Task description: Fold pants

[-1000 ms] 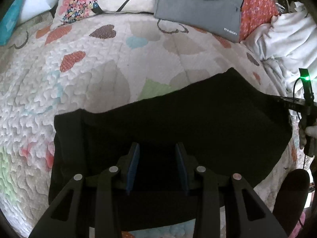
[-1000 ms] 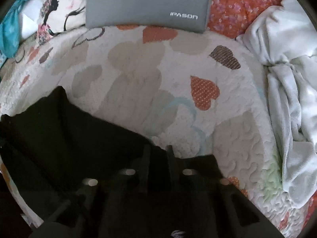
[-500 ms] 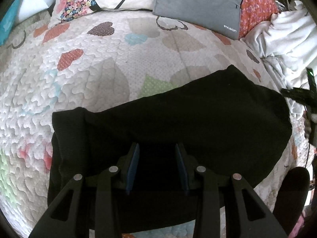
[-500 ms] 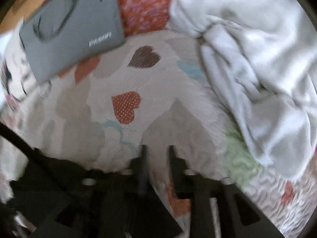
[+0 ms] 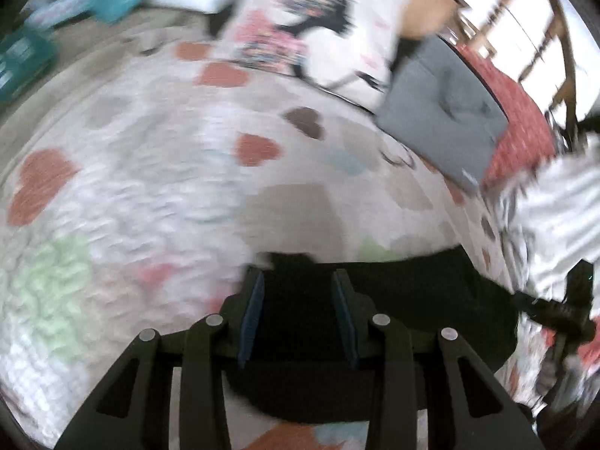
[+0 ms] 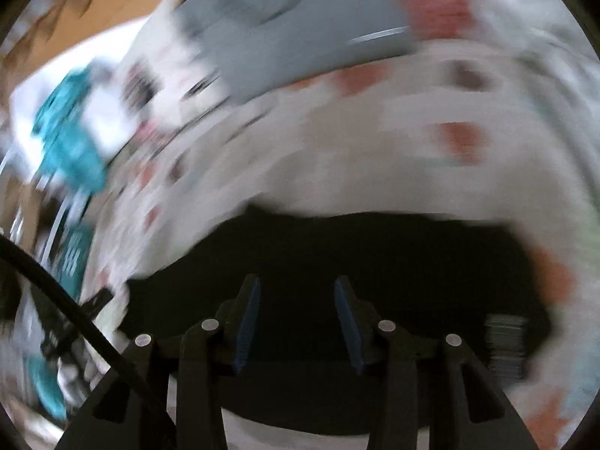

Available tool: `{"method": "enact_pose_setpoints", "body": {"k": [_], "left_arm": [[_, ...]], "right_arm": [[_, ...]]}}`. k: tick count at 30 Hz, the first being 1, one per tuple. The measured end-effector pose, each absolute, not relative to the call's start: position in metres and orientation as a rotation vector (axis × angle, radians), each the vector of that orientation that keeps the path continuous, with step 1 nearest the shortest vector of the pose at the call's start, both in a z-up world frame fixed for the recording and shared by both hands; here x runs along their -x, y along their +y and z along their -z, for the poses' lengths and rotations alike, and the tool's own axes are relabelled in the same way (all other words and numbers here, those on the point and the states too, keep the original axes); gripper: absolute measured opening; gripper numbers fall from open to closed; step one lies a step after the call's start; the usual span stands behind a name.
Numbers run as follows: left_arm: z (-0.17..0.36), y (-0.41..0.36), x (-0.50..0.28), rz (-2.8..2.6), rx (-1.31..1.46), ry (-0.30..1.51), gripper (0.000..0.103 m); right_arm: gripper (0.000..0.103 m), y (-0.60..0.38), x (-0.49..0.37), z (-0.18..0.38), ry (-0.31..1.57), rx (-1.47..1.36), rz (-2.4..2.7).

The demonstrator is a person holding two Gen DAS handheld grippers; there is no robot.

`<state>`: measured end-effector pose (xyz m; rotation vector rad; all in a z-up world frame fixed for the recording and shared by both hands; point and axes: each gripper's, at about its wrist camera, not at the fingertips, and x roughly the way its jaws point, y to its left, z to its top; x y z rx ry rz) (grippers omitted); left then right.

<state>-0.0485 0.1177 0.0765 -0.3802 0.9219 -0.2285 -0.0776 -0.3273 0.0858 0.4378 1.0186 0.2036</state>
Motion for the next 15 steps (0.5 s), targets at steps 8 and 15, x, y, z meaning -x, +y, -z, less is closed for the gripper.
{"method": "enact_pose_setpoints", "body": {"k": [8,15], "left_arm": [[-0.044,0.152,0.076,0.263,0.507,1.035,0.043],[-0.03,0.133,0.075,0.356,0.549,1.07,0.053]], "right_arm": [[0.06,-0.105,0.016,-0.066,1.249,-0.295,-0.645],[0.064,0.025,-0.034,-0.026,1.492,-0.017,-0.537]]}}
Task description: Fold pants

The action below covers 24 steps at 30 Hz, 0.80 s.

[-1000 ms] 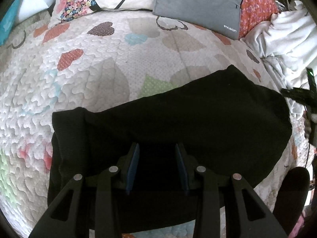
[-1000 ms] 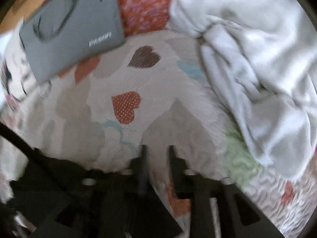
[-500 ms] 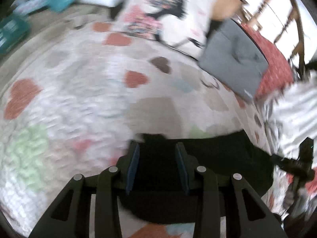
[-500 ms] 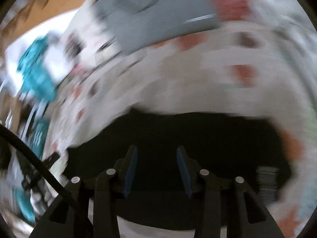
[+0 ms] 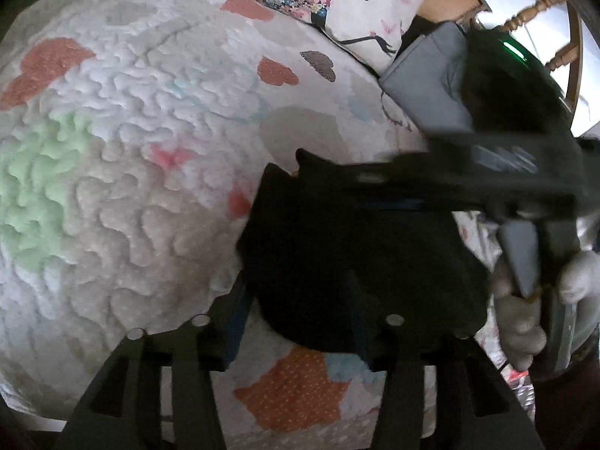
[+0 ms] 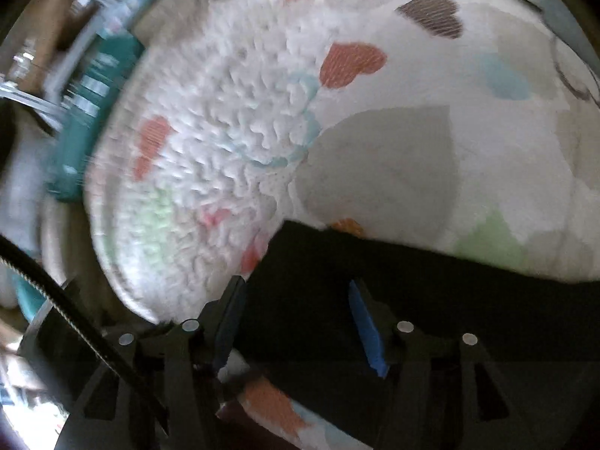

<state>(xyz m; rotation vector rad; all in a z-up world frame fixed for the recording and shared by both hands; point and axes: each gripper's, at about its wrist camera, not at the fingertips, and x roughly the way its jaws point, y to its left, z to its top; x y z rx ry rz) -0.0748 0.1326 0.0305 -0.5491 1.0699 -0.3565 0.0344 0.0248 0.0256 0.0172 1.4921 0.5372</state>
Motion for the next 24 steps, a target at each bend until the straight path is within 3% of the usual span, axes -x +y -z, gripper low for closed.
{"method": "enact_pose_setpoints", "body": {"k": [4,7,8,11,13,24], "left_arm": [[-0.025,0.13,0.073,0.365,0.564,1.061,0.058],[-0.026,0.126,0.073,0.362,0.543,1.048,0.059],[-0.026,0.124,0.073,0.361,0.536,1.048,0.058],[-0.025,0.11,0.07,0.397,0.498,1.083,0.017],[-0.031,0.103,0.076,0.399,0.482,1.067,0.015],[-0.074,0.028,0.085,0.559,0.486,0.987,0.015]], "right_arm": [[0.078,0.062,-0.052,0.0,1.605,0.095,-0.399],[0.078,0.08,-0.053,0.01,1.633,0.194,-0.36],[0.076,0.083,-0.052,0.01,1.627,0.216,-0.355],[0.041,0.082,-0.045,0.005,1.574,0.286,-0.336],[0.027,0.07,-0.039,-0.002,1.546,0.266,-0.351],[0.022,-0.03,-0.009,-0.069,1.351,0.061,-0.396]]}}
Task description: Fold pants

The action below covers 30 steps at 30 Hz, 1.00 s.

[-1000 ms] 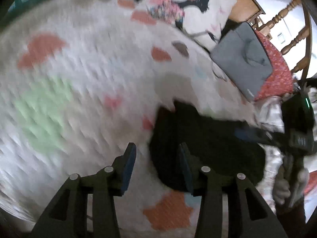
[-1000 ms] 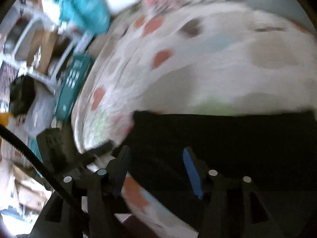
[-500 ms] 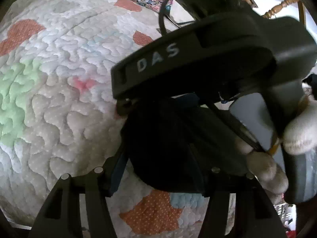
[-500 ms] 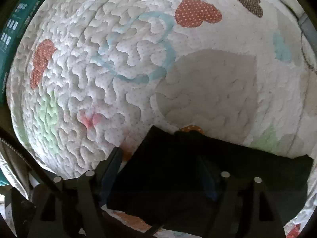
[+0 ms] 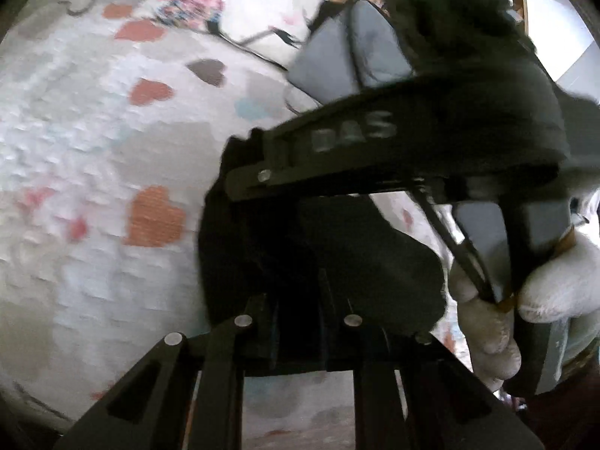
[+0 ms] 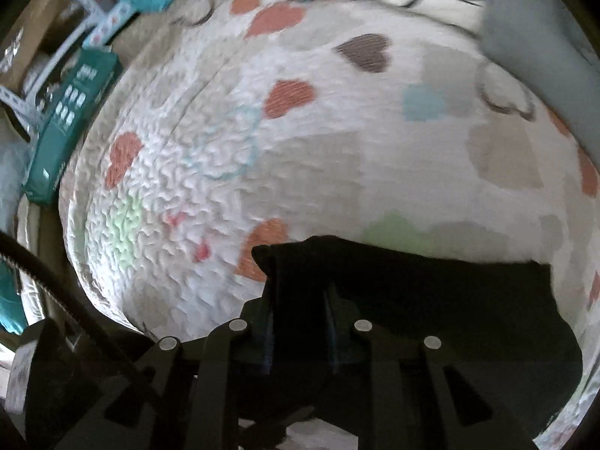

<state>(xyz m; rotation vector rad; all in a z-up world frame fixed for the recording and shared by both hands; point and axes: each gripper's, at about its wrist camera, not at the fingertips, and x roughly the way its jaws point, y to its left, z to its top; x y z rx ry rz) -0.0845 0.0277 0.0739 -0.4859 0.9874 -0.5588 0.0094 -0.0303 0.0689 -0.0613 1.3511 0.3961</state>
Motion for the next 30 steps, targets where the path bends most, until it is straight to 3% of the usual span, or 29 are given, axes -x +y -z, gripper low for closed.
{"method": "enact_pose_setpoints", "body": {"k": [10,11,13,15,20,26,30], "left_arm": [[-0.059,-0.077,0.088,0.705,0.371,1.079,0.015],[-0.059,-0.079,0.093,0.724,0.356,1.096,0.015],[-0.063,-0.081,0.103,0.753,0.329,1.103,0.015],[-0.071,-0.081,0.114,0.772,0.287,1.095,0.016],[-0.084,-0.044,0.119,0.704,0.287,1.071,0.028],[-0.071,-0.027,0.076,0.549,0.31,1.06,0.028],[-0.054,-0.046,0.076,0.564,0.307,1.098,0.028]], "right_arm": [[0.021,-0.208,-0.001,-0.037,1.345,-0.185,-0.224],[0.022,-0.215,0.0,-0.033,1.344,-0.196,-0.215],[0.036,-0.235,0.0,-0.023,1.331,-0.242,-0.205],[0.039,-0.257,0.002,-0.023,1.298,-0.314,-0.217],[0.041,-0.289,0.014,-0.045,1.212,-0.316,-0.152],[0.041,-0.289,0.027,-0.075,1.085,-0.553,-0.369],[0.041,-0.265,0.023,-0.054,1.109,-0.81,-0.554]]}}
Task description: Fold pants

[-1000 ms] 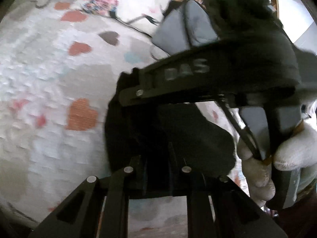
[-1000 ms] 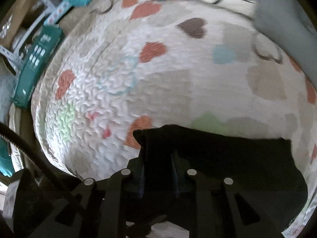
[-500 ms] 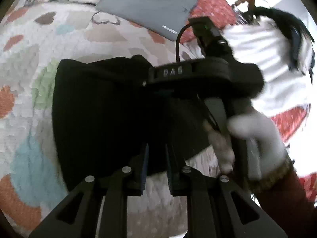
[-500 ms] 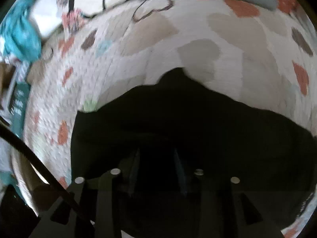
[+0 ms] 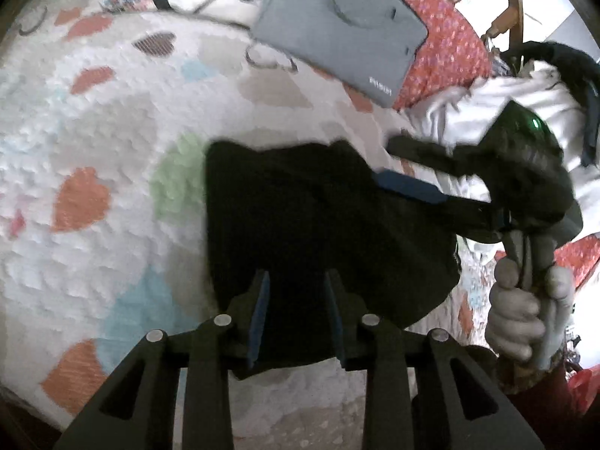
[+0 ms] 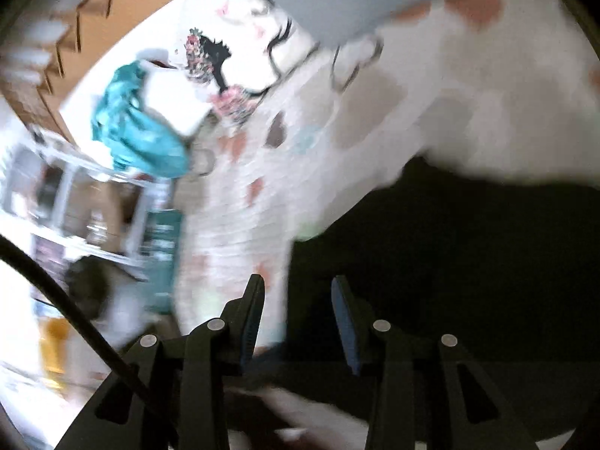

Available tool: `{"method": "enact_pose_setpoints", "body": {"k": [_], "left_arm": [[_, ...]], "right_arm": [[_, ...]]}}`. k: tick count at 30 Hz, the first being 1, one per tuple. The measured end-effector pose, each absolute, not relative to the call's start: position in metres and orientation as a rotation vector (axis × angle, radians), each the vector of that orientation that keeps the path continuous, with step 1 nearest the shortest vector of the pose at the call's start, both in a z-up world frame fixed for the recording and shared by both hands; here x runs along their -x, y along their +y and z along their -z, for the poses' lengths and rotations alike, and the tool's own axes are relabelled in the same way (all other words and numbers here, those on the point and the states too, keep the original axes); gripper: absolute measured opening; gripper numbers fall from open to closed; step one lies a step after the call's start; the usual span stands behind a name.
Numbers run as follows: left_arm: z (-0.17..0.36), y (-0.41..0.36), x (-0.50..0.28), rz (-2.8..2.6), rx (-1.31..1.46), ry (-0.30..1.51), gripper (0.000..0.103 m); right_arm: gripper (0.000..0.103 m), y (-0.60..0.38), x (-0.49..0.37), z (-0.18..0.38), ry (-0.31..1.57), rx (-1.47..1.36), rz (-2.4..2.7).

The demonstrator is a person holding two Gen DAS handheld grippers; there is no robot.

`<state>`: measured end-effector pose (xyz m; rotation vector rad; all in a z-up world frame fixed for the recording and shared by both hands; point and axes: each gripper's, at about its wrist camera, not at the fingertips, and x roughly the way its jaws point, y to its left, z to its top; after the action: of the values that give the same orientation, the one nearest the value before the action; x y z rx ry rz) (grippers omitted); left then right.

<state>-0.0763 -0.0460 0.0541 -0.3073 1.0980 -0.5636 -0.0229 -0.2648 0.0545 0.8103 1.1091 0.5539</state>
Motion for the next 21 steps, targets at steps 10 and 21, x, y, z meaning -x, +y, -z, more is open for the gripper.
{"method": "enact_pose_setpoints", "body": {"k": [10,21], "left_arm": [[-0.037,-0.059,0.088,0.567,0.239,1.121,0.03],[-0.024,-0.037,0.083,0.505,0.351,1.094,0.03]], "right_arm": [[0.016,-0.298,0.052,0.015,1.113,-0.979,-0.403],[0.034,-0.204,-0.013,-0.046,1.229,-0.61,-0.671]]}}
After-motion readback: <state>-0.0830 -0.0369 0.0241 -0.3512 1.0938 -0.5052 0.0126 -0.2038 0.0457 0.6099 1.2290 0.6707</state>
